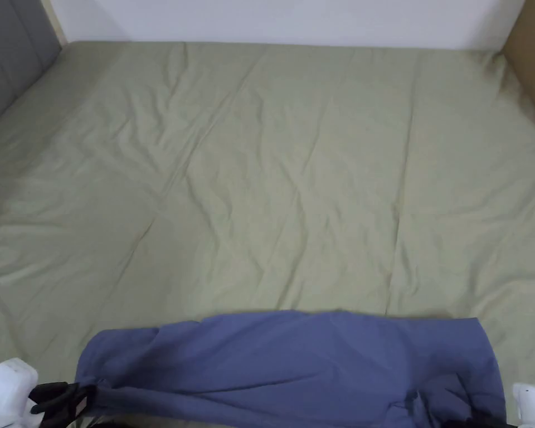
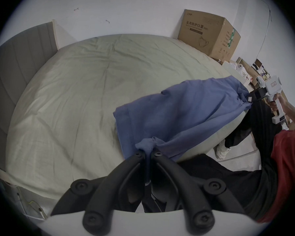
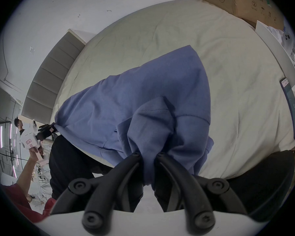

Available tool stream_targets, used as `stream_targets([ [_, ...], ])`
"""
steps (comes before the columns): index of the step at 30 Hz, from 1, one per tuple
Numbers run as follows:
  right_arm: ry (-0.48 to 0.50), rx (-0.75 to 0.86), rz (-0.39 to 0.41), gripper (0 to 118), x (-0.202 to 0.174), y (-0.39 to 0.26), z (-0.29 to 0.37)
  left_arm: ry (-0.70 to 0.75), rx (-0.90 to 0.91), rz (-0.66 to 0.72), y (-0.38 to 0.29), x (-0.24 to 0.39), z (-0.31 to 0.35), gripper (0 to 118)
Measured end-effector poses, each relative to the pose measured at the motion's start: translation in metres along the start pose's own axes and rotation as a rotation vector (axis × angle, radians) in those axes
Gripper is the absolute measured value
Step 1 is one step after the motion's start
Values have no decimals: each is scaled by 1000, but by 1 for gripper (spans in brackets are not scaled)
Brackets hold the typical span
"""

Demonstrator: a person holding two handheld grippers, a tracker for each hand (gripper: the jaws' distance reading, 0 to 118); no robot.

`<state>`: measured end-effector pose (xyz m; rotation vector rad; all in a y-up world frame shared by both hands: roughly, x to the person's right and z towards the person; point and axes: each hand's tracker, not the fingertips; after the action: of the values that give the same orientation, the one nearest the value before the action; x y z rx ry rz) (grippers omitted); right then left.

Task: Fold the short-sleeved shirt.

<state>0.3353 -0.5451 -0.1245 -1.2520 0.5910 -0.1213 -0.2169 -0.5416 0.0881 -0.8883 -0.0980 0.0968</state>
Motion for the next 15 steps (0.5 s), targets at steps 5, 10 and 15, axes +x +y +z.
stream_targets([
  [5,-47,82,59,111,-16,12,29,-39,120,191,14,-9,16,118],
  [10,-73,433,167,111,-59,57,100,-90,517,227,80,7,78,117],
  [15,-225,959,386,110,-137,75,150,-71,867,33,157,71,134,117],
])
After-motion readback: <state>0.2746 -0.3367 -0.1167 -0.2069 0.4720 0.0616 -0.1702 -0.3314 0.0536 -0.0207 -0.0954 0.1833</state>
